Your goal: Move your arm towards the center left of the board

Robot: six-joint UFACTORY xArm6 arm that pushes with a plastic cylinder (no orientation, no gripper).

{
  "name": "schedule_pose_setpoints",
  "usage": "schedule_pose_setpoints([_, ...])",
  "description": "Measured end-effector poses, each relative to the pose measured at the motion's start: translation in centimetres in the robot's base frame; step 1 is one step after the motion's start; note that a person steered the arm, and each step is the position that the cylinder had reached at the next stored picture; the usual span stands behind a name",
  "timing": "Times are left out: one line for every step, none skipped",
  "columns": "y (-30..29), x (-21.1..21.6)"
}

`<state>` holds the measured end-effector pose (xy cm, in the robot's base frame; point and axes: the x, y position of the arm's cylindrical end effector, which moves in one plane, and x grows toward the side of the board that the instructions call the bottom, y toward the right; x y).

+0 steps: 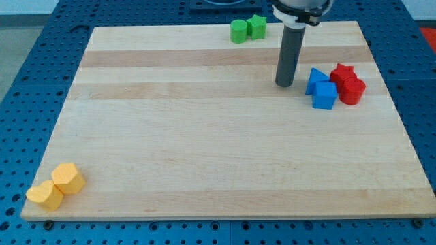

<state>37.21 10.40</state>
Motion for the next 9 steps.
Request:
schedule_pose_setpoints([-2.0, -0.2])
schedule_pose_setpoints([-2.8, -0.2])
schedule_pose_setpoints([-4.6, -0.3])
schedule_pose_setpoints([-6.0, -0.5])
schedule_pose_setpoints([-6.6, -0.5])
schedule_pose_setpoints([-8.2, -0.5])
schedule_pose_setpoints([-10.0, -0.6])
schedule_pose_setpoints([-11.6, -0.7])
schedule_pose_setpoints([-13.6, -1.5])
